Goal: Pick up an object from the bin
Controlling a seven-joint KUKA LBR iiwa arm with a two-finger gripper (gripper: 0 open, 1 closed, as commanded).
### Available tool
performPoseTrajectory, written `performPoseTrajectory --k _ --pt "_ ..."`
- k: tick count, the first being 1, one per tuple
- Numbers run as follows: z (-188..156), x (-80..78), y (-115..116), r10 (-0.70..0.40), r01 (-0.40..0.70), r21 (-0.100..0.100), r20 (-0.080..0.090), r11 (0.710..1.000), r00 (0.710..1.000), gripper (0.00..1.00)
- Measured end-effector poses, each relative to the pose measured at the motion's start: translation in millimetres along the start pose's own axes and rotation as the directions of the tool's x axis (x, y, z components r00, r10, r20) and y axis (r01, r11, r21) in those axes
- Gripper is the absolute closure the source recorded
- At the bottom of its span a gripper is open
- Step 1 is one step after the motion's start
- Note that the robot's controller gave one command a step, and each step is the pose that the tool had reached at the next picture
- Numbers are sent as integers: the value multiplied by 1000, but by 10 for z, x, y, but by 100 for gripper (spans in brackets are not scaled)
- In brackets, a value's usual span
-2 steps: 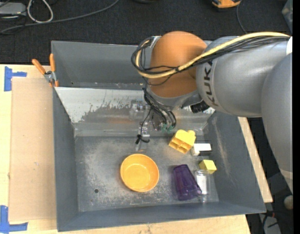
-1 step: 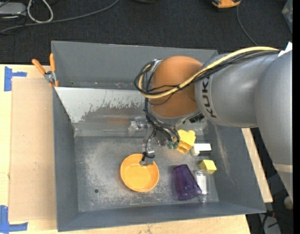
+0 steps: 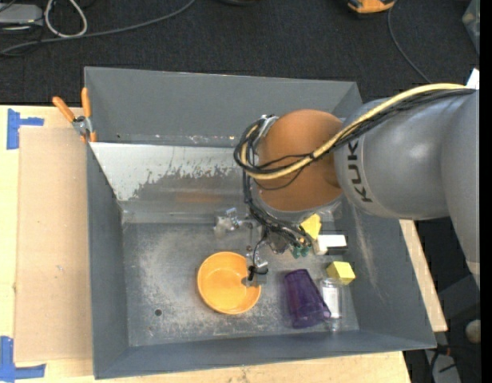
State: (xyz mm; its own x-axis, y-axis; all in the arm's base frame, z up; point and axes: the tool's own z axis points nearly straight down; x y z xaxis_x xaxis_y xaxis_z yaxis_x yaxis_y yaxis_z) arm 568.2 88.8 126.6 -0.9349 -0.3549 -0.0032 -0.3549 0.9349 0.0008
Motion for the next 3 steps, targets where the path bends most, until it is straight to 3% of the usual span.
performPoseTrajectory --k 1,2,3 --pt "132 -80 48 -101 101 -2 -5 995 995 0" --pt "576 -77 160 37 -37 -1 0 999 999 0" --pt "559 -146 241 -118 118 -2 6 993 993 100"
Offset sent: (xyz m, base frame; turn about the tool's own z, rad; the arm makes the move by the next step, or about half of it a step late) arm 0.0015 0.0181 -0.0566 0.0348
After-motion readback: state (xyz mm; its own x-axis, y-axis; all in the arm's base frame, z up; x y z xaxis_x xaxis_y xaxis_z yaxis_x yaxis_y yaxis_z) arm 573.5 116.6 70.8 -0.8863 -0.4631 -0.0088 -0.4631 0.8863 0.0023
